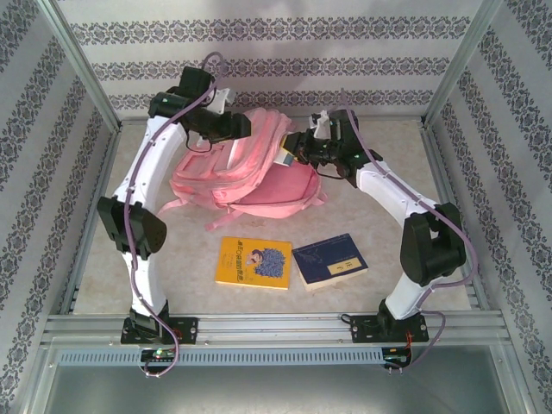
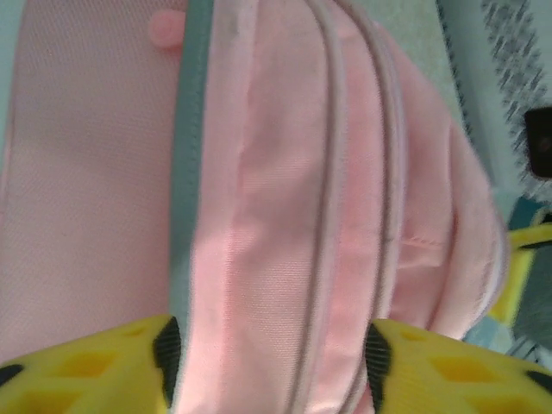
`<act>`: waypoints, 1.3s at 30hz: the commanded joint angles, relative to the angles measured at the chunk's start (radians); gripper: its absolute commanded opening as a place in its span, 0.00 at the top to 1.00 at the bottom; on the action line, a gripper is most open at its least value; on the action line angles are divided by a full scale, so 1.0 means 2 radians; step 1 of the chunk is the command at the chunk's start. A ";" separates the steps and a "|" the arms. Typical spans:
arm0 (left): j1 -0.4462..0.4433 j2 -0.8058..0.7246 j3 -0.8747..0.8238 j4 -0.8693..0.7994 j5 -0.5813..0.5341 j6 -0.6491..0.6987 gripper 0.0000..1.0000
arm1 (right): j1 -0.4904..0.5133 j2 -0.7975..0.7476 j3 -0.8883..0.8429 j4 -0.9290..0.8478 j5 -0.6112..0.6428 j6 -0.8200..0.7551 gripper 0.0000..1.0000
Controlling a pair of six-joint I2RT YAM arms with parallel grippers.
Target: Pack the student bag
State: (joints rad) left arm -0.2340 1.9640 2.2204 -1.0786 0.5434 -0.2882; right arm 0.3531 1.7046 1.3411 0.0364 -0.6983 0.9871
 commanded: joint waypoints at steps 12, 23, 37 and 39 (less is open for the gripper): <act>-0.091 -0.051 -0.004 -0.057 -0.143 0.043 0.25 | 0.048 0.013 0.018 0.154 -0.046 0.086 1.00; -0.105 -0.014 0.024 -0.075 -0.266 0.074 0.37 | 0.054 0.004 -0.010 0.175 -0.045 0.102 1.00; -0.120 0.023 0.031 -0.075 -0.236 0.084 0.85 | 0.069 0.016 -0.017 0.201 -0.039 0.115 1.00; -0.121 0.020 0.039 -0.076 -0.236 0.088 1.00 | 0.070 0.012 -0.020 0.191 -0.035 0.108 1.00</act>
State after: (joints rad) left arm -0.4564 1.9934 2.2719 -1.1992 0.0593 -0.1333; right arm 0.4610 1.7462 1.2907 0.2668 -0.7250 1.2171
